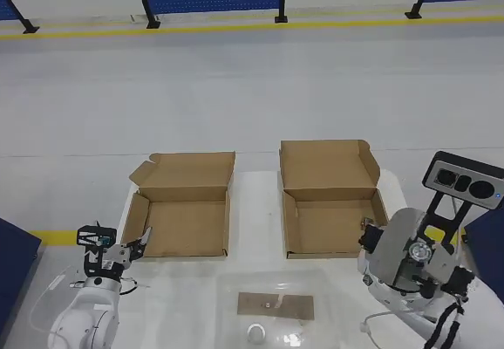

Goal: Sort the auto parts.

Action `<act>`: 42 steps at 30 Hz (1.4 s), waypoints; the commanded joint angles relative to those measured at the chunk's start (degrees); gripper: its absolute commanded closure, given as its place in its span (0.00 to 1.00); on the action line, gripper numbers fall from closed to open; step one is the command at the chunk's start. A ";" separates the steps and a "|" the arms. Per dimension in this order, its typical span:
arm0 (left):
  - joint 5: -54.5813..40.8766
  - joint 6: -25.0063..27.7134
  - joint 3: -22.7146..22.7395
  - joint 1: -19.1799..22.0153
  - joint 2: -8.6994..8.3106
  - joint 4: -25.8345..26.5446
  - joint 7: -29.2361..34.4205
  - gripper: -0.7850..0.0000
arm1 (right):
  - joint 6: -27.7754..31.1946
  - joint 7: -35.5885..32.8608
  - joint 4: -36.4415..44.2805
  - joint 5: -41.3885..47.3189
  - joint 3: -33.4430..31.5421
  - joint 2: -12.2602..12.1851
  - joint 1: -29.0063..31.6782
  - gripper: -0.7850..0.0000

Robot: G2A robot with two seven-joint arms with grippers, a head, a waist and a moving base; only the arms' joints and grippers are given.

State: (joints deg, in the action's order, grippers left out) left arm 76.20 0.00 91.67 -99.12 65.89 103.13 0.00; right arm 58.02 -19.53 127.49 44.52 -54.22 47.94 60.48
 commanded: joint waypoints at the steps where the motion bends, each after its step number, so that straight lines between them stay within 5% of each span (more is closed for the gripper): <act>1: 0.00 0.00 0.00 0.00 0.00 0.00 0.00 0.00 | -0.02 -0.50 0.40 1.68 -0.03 0.45 0.18 1.00; 12: 0.00 0.00 0.00 0.00 0.00 0.00 0.00 0.00 | -0.02 -2.66 0.57 4.92 -0.04 1.38 0.42 1.00; 25: 0.00 0.00 0.00 0.00 0.00 0.00 0.00 0.00 | -11.74 -2.05 2.03 -6.18 -5.55 2.22 4.48 1.00; 42: 0.00 0.00 0.00 0.00 0.00 0.00 0.00 0.00 | -7.21 -4.53 2.16 1.62 -5.75 4.85 5.16 1.00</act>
State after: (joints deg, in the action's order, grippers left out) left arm 76.20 0.00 91.67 -99.12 65.89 103.13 0.00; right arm 51.87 -23.16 130.06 47.44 -59.42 52.78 65.80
